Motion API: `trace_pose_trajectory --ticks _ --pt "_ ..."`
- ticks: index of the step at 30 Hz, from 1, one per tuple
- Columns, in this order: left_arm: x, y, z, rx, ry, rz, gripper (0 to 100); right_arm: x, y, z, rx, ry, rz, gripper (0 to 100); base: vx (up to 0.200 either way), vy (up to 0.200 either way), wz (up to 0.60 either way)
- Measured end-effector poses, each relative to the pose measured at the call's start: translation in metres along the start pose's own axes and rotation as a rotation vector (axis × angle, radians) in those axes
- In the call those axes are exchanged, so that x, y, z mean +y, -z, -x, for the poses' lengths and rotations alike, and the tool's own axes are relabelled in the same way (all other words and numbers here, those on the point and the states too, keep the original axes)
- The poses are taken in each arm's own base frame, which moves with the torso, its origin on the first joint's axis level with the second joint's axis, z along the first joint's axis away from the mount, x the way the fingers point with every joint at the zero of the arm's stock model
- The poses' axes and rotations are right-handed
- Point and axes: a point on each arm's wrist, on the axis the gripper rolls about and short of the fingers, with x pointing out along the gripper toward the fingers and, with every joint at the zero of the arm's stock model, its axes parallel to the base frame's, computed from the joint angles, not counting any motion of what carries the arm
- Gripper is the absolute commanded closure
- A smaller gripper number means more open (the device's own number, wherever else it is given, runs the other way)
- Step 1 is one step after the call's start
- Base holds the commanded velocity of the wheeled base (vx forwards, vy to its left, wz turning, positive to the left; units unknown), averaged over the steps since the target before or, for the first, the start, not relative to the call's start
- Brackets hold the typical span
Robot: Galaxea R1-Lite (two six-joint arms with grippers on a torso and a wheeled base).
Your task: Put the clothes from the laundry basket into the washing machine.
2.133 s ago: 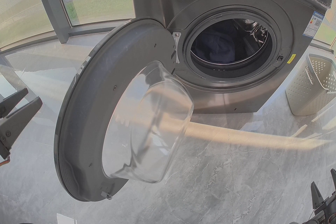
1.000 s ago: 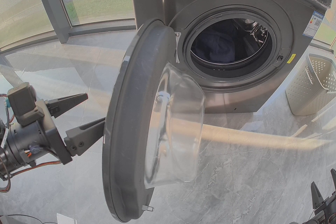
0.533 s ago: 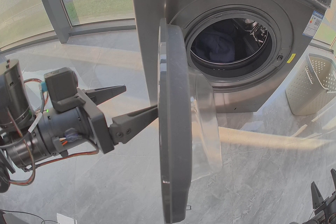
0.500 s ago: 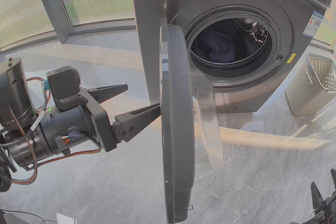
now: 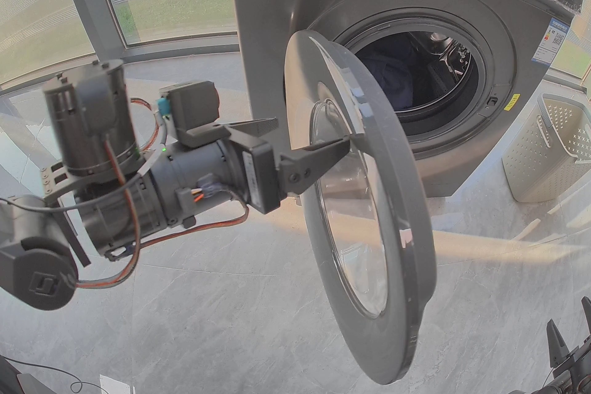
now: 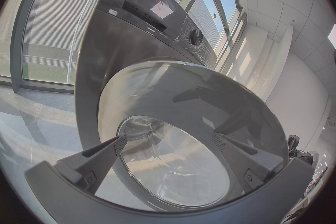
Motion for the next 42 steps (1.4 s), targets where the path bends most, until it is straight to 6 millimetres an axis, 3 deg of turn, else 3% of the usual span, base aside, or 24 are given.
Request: trace_pose_trajectory --ticks 11,19,23,26,29,33,37,42 --pt "0.003 0.000 -0.054 -0.020 0.007 0.005 0 0.000 0.000 0.000 0.000 0.000 0.000 0 0.000 0.000 0.00" --pt "0.006 -0.017 -0.104 -0.161 -0.101 0.045 0 0.000 0.000 0.000 0.000 0.000 0.000 0 0.000 0.000 0.00" --pt "0.010 -0.013 -0.128 -0.192 -0.179 0.071 0 0.000 0.000 0.000 0.000 0.000 0.000 0 0.000 0.000 0.00" --pt "0.012 -0.005 -0.135 -0.175 -0.190 0.077 0 0.000 0.000 0.000 0.000 0.000 0.000 0 0.000 0.000 0.00" --pt "0.012 0.003 -0.131 -0.129 -0.200 0.080 0 0.000 0.000 0.000 0.000 0.000 0.000 0 0.000 0.000 0.00" --pt "0.009 0.017 -0.110 -0.037 -0.206 0.080 0 0.000 0.000 0.000 0.000 0.000 0.000 0 0.000 0.000 0.00" --pt "0.001 0.024 -0.070 0.042 -0.202 0.078 0 0.000 0.000 0.000 0.000 0.000 0.000 0 0.000 0.000 0.00" --pt "-0.006 0.029 -0.005 0.105 -0.191 0.061 0 0.000 0.000 0.000 0.000 0.000 0.000 0 0.000 0.000 0.00"
